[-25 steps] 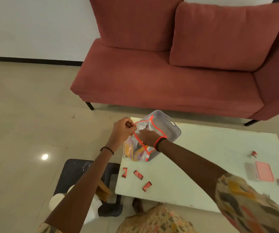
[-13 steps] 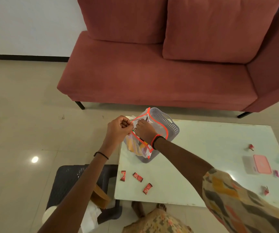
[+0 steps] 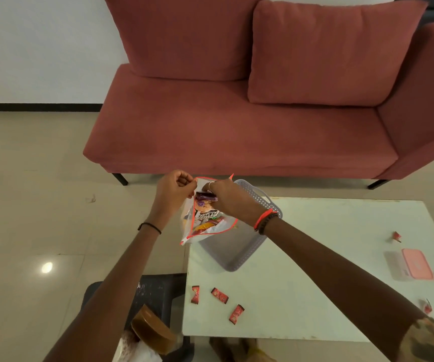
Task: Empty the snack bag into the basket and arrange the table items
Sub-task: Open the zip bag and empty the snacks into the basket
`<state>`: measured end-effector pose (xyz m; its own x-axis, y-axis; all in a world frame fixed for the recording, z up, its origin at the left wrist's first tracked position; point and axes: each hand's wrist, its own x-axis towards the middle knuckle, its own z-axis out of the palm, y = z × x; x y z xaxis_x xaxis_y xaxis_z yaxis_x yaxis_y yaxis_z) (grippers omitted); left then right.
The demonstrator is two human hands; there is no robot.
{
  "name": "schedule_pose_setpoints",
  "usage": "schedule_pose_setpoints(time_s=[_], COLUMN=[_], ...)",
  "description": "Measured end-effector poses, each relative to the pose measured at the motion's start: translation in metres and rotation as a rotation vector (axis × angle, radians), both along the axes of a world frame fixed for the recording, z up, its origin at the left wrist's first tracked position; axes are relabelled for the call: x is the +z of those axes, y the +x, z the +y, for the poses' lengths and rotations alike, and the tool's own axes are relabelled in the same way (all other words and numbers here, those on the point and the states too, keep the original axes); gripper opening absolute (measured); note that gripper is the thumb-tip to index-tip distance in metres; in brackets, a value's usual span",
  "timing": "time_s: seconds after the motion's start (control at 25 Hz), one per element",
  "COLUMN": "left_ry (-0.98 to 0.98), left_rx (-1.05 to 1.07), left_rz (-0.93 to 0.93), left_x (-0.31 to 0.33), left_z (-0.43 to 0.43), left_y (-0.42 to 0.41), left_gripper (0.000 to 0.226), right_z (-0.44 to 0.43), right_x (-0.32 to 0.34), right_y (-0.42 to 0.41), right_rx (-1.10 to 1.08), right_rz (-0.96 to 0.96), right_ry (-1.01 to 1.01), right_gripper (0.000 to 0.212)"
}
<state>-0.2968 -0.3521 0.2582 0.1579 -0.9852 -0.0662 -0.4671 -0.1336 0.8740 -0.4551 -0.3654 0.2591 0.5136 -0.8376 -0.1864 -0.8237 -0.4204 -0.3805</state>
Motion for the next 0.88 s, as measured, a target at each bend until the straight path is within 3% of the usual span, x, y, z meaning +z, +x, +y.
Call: schedule_pose_setpoints(time_s=[0.16, 0.28, 0.36, 0.48, 0.56, 0.68, 0.88], left_ry=[-0.003, 0.018, 0.025, 0.023, 0.014, -0.027, -0.073], left_rx=[-0.096, -0.098, -0.07, -0.007, 0.046, 0.147, 0.254], left_rz=[-0.068, -0.074, -0.069, -0.047, -0.038, -0.023, -0.012], left_x=[0.0, -0.006, -0.013, -0.023, -0.031, -0.049, -0.076], left_z=[-0.025, -0.039, -0.049, -0.062, -0.068, -0.074, -0.076], left_y=[0.012, 0.018, 0.019, 0.017, 0.017, 0.017, 0.018], left_gripper=[0.011, 0.016, 0.017, 0.019, 0.021, 0.019, 0.007], right_z=[-0.012, -0.026, -0.042, -0.067, -0.085, -0.109, -0.127], right_x=[0.026, 0.039, 0.041, 0.023, -0.008, -0.075, -0.184], right_y=[-0.018, -0.045, -0.068, -0.109, -0.132, -0.145, -0.129], right_rx=[-0.133, -0.257, -0.392, -0.598, -0.748, -0.921, -0.916], right_rz=[-0.218, -0.339, -0.492, -0.811, -0.88, -0.836, -0.436], right_ry=[0.052, 0.054, 0.159, 0.305, 0.322, 0.343, 0.282], right_gripper=[0.044, 0.04, 0.034, 0.041, 0.047, 0.042, 0.032])
